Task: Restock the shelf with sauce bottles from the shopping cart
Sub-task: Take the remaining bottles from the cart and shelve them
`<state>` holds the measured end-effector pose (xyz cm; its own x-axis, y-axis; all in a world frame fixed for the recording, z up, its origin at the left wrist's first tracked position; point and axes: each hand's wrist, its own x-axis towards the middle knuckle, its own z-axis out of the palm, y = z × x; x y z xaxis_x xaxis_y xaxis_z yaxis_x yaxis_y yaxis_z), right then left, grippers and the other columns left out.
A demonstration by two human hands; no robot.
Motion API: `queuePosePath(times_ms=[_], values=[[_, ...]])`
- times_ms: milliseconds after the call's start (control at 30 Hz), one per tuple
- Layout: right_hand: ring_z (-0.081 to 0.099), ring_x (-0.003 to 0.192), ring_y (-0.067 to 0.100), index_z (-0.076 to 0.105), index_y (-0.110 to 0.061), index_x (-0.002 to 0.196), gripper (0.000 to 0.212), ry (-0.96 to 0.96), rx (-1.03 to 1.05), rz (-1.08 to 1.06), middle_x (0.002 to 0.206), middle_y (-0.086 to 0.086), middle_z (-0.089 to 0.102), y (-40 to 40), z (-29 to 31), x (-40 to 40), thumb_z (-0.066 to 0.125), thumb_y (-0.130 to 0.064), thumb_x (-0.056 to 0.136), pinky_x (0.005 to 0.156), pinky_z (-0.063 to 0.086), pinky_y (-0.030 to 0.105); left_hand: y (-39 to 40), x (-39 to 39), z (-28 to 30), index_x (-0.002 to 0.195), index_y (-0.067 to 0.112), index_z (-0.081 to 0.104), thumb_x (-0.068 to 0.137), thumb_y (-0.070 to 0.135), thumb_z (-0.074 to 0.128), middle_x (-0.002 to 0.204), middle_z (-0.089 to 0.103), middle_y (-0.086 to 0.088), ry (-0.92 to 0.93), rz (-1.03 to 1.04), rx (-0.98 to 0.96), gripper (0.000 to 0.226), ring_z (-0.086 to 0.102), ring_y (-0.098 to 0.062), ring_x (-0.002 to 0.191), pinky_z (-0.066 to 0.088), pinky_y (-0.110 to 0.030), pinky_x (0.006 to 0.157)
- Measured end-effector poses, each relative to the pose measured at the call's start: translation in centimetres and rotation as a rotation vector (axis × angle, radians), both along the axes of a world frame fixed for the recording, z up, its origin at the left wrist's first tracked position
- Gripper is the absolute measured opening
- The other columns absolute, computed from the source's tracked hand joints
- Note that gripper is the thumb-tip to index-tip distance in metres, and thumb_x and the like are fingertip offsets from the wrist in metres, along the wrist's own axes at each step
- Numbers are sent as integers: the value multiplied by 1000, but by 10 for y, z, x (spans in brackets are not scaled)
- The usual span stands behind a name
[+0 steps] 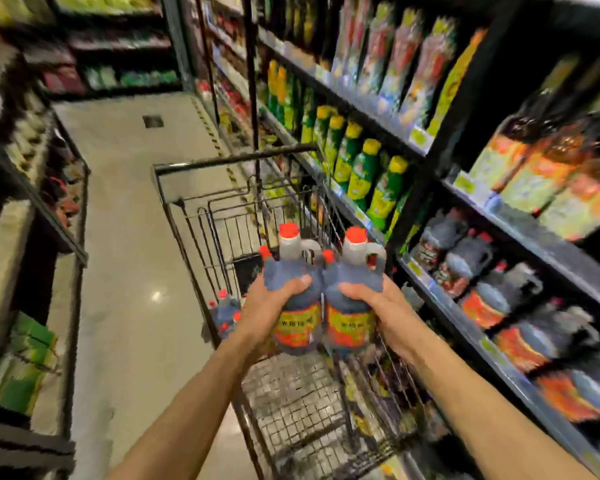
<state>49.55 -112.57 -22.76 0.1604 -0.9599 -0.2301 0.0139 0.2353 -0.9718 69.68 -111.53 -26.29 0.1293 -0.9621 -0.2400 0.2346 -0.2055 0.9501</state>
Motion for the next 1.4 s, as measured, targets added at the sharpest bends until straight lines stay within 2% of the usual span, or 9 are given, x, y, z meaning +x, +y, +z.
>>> queuePosePath(times_ms=[133,300,467,600,700,800,900,1200,1400], values=[[71,111,31,68,-21,126,74,-98,-112,-156,119,7,76,40,53,-2,90,-40,58,101,53,58,25,-6,70,122,14,68,54,47,91,116,76,-11,24,-99,-96,80,73,-36,105,55,-59,95],[76,94,29,68,-11,119,35,-201,-165,-277,110,12,78,91,94,-29,75,-6,85,79,63,39,52,-35,127,112,23,71,62,28,89,101,80,0,16,-273,-182,53,78,-22,89,60,-37,74],[76,88,22,68,-14,118,30,-151,-201,-465,102,4,79,141,126,-76,73,-7,89,76,64,35,65,-91,158,113,19,72,59,27,87,104,80,-4,92,-444,-210,57,78,-20,87,60,-27,63],[74,103,30,65,-11,127,47,-95,-236,-657,116,9,76,188,146,-122,80,-18,83,90,61,46,80,-152,177,112,25,73,45,53,93,104,80,-2,82,-637,-222,76,78,-21,88,60,-33,68],[73,105,34,68,-9,122,36,-84,-260,-773,117,12,76,226,157,-160,76,-12,87,94,59,50,96,-205,188,111,23,73,57,38,90,100,80,-1,115,-792,-240,58,78,-18,82,60,-31,63],[75,96,29,70,-13,112,27,-81,-303,-877,110,9,78,265,161,-198,76,-13,86,87,61,44,118,-259,196,108,20,73,62,37,82,93,80,1,113,-896,-236,50,77,-14,76,58,-26,57],[75,98,29,67,-11,121,35,-91,-314,-987,113,10,77,299,161,-233,75,-12,87,86,61,45,140,-310,200,101,18,74,79,26,73,88,80,2,129,-1009,-207,24,76,-14,72,57,-24,56],[76,98,29,69,-11,123,35,-19,-303,-1160,110,8,78,362,165,-330,74,-15,89,75,61,35,187,-440,191,112,14,73,81,23,78,102,80,-7,187,-1151,-111,33,77,-25,90,60,-38,78],[77,90,28,71,-16,119,31,22,-266,-1188,103,7,80,378,164,-383,75,-22,89,69,63,33,195,-504,192,116,12,71,85,24,77,100,80,-8,162,-1195,-74,34,78,-25,86,58,-35,73]])
